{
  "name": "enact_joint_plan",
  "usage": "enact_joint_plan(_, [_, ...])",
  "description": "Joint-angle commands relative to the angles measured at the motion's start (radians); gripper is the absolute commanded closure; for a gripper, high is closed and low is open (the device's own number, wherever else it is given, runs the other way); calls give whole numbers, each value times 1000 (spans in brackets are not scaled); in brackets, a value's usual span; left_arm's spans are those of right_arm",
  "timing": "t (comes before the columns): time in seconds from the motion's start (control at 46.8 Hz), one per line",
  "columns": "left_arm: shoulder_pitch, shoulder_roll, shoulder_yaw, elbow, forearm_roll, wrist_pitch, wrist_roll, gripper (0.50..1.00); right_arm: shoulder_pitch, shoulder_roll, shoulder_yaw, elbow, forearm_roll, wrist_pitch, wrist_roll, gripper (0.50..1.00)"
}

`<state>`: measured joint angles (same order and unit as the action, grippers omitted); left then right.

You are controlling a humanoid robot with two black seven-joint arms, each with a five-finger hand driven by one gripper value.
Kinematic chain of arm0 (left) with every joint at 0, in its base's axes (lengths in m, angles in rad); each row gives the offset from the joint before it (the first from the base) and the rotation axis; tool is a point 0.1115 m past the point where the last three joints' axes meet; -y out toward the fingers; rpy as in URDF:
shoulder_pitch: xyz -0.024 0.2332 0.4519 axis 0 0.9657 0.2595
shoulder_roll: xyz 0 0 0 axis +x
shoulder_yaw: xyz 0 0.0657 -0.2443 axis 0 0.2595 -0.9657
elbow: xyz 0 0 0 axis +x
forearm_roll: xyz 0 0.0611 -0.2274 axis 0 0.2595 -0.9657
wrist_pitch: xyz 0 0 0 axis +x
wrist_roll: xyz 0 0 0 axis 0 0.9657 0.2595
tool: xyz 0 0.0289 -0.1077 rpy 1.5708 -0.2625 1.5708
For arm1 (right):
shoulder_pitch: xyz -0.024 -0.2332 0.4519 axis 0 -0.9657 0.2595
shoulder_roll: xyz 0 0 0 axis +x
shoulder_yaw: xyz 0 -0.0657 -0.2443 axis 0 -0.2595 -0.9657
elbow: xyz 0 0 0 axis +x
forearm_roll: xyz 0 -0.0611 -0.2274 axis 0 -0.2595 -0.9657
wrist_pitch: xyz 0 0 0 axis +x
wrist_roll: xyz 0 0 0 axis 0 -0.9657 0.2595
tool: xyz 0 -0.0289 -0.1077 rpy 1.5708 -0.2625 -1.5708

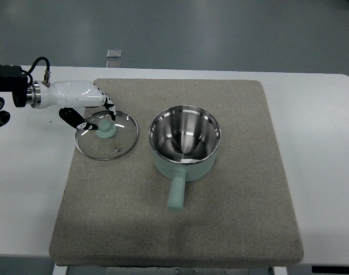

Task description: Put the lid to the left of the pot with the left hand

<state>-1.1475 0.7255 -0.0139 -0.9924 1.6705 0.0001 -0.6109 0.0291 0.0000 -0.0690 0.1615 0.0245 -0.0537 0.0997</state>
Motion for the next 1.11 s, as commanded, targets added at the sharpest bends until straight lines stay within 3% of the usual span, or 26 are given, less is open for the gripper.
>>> enact_joint_plan(0.0, [0, 0, 0, 0, 0, 0, 0, 733, 0, 0, 0, 1, 0, 0, 0, 576])
enact_joint_plan(0.342, [-9, 0, -24, 9, -75, 0, 0, 727, 0, 0, 0, 0, 0, 0, 0, 577])
enact_joint_plan(0.427, [-6, 0, -60, 44, -144, 0, 0, 626, 0, 0, 0, 0, 0, 0, 0, 576])
enact_joint_plan(0.619, [-15, -24, -77, 122, -267, -5, 0, 621, 0, 0, 0, 1, 0, 0, 0, 576])
enact_joint_plan(0.769, [-17, -130, -77, 294, -423, -5, 0, 619, 0, 0, 0, 1, 0, 0, 0, 577])
enact_joint_plan(0.897, [-17, -259, -75, 497, -581, -9, 0, 546, 0, 0, 0, 0, 0, 0, 0, 579])
enact_joint_plan(1.089, [-17, -415, -77, 702, -744, 0, 0, 544, 0, 0, 0, 0, -1, 0, 0, 576])
